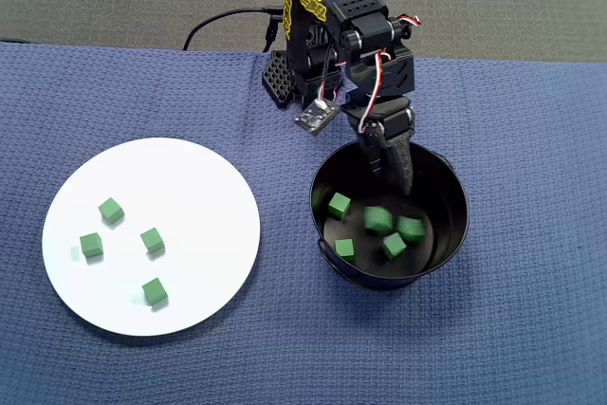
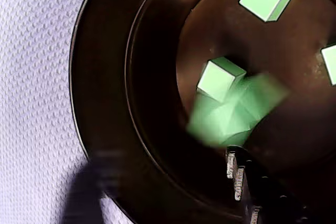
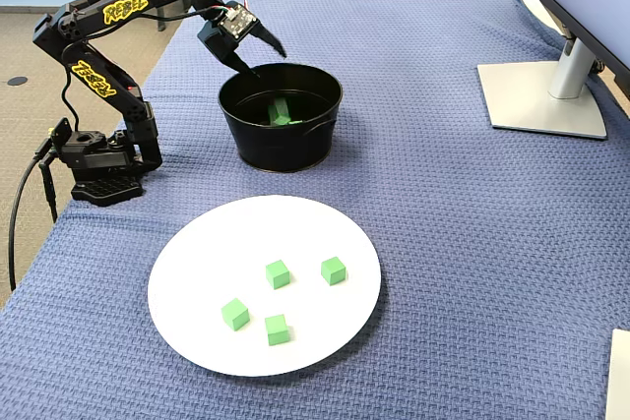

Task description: Pick up the green cubes from the white plate and place them in the black recipient

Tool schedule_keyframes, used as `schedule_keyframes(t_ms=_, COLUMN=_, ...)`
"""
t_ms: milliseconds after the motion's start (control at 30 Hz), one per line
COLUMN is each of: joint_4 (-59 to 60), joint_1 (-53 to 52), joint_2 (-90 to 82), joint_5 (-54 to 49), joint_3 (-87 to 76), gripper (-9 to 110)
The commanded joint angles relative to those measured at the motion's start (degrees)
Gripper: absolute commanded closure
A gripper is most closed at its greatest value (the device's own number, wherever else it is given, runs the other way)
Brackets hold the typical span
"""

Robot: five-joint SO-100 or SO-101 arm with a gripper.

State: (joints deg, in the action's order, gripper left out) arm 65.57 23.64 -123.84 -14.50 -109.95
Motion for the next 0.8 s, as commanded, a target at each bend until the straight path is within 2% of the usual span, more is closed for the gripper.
schedule_keyframes(t_ms=0, joint_4=-1.14, joint_1=-6.06, joint_2=-1.49, joint_5=-2.9, joint_3=2.72, gripper=70)
schedule_keyframes(t_ms=167, joint_4=-3.25, joint_1=-22.68, joint_2=7.47, joint_5=-6.59, joint_3=8.88, gripper=73)
schedule_keyframes(t_ms=433, joint_4=-7.29, joint_1=-51.33, joint_2=37.18, joint_5=-9.4, joint_3=24.87, gripper=80)
schedule_keyframes(t_ms=633, joint_4=-5.8, joint_1=-59.33, joint_2=48.78, joint_5=-8.79, joint_3=32.08, gripper=82)
schedule_keyframes(t_ms=767, joint_4=-5.1, joint_1=-61.35, joint_2=50.71, joint_5=-15.12, joint_3=34.37, gripper=79)
